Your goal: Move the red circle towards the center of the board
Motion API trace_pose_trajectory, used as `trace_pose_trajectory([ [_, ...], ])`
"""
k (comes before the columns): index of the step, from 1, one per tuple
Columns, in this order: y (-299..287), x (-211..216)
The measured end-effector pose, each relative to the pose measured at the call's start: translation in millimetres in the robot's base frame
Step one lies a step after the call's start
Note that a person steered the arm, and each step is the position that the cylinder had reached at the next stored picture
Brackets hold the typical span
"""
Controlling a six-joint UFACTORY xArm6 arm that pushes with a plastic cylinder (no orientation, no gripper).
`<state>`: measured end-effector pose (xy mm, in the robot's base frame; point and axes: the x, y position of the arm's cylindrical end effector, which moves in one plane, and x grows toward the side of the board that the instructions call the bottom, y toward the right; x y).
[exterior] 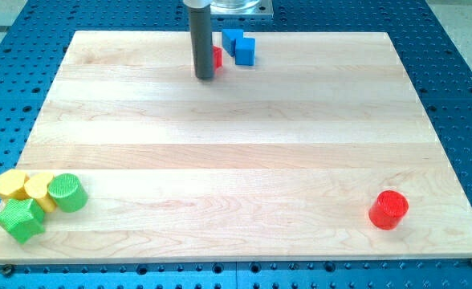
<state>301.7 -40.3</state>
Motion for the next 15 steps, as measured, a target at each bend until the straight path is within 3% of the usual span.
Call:
trace_pose_trajectory([
  [1,11.9,-0.9],
  [2,69.1,29.5],
  [3,182.9,67.1],
  [4,282.3,148.8],
  [5,340.7,227.1],
  [6,287.1,311.6],
  [7,150.4,279.7],
  [8,97.6,213.4],
  [9,84.7,232.5],
  [10,88.3,277.9],
  [11,125.1,251.2],
  [12,105.8,197.4],
  [14,148.9,289.3],
  [15,143.9,245.7],
])
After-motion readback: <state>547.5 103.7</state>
